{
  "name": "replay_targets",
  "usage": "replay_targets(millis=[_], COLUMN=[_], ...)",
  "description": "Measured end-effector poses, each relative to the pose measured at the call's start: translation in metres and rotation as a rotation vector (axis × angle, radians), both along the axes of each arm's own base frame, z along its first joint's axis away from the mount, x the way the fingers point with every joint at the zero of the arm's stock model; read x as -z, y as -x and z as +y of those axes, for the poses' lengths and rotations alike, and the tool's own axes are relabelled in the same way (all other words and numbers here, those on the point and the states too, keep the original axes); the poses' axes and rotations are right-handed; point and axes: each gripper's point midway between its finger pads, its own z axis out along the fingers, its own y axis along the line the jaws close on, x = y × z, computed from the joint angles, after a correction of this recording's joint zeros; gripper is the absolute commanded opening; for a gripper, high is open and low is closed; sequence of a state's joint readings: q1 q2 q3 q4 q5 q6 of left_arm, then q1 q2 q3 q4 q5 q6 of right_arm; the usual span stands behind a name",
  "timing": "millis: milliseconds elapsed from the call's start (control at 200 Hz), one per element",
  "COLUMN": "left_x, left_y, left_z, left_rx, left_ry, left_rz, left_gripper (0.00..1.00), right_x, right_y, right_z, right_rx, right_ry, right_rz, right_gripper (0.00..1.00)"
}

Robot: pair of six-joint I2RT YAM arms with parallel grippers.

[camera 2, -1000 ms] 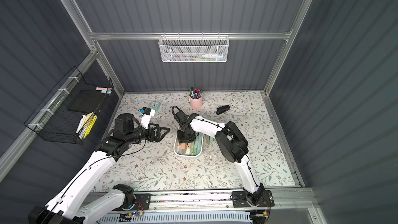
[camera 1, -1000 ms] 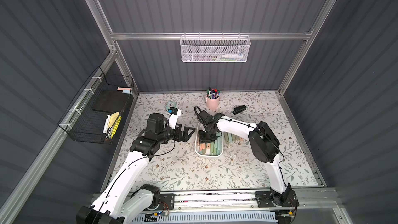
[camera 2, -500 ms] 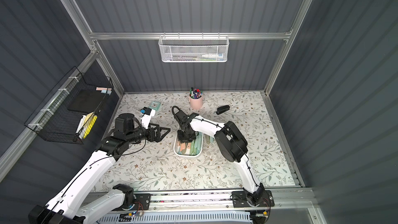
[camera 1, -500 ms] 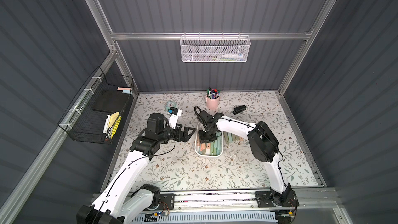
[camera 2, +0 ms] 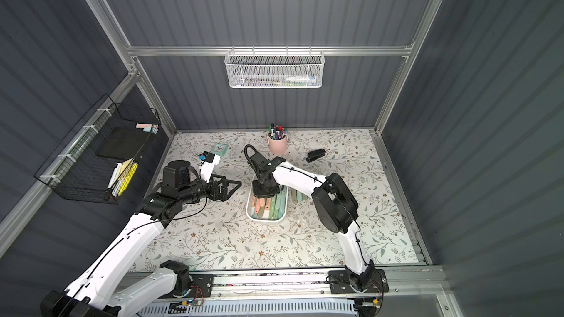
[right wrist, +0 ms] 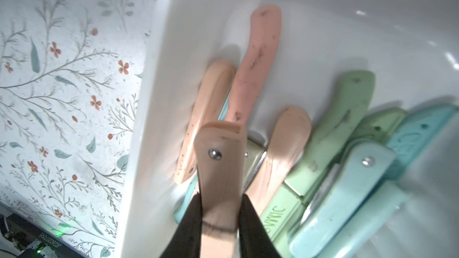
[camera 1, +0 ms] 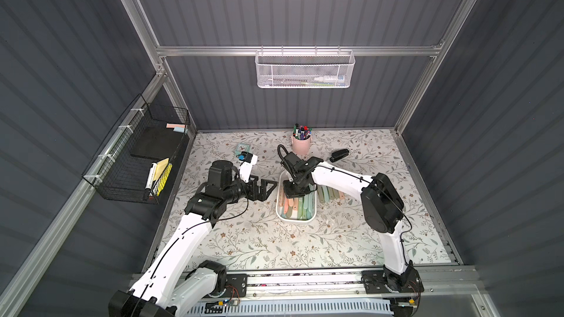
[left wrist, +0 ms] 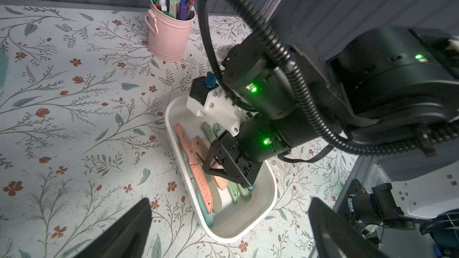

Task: Take the fruit knife out of the storage box
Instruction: Pick up the fruit knife from the storage box, then place the fruit knife at the center of the board.

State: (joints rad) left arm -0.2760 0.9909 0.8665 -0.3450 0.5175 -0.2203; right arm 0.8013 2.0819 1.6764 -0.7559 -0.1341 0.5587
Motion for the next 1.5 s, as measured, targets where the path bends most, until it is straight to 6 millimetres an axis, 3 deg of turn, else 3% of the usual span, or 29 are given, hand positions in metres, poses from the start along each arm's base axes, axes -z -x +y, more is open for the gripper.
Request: replay_targets(millis=[290,435,570,790,961,1081,1341,1501], left_x=[-0.003,-0.003,0.002,0.005,0.006,0.006,0.006,0.006], left_y=[0.004,0.005,0.005,0.005,0.005,0.005,0.005,0.005], left_z=[-0.006,-0.012,-0.018,-0.021,-0.021,-0.021,-0.02,-0.02], left_rx=[0.039,0.074,0.107,0.125,0.126,0.125,0.125,0.124], left_ry=[0.025,0.045,0.06,0.069,0.069,0.068,0.068,0.068], left_rz=[0.0,0.01,0.035,0.052,0.052,0.052,0.053,0.053], left_gripper=[0.99,0.99,0.99,1.0,0.99,0.99,0.99,0.99], right_x=[-0.015,-0.024,-0.037,-0.047,-0.031,-0.017,0.032,0.045], right_y=[-0.011,-0.019,-0.028,-0.045,-0.052,-0.053,-0.051,-0.051], right_z=[-0.023,-0.046,-0.082,-0.161,-0.22,-0.246,-0.257,-0.256], right_rx=[0.011,0.036,0.088,0.221,0.314,0.342,0.294,0.276], right_ry=[0.001,0.002,0.0,0.029,0.089,0.131,0.205,0.221], right_rz=[-0.038,-0.052,-0.069,-0.09,-0.058,-0.024,0.087,0.121], right_gripper=[0.27,0.27,0.27,0.27,0.28,0.28,0.3,0.3])
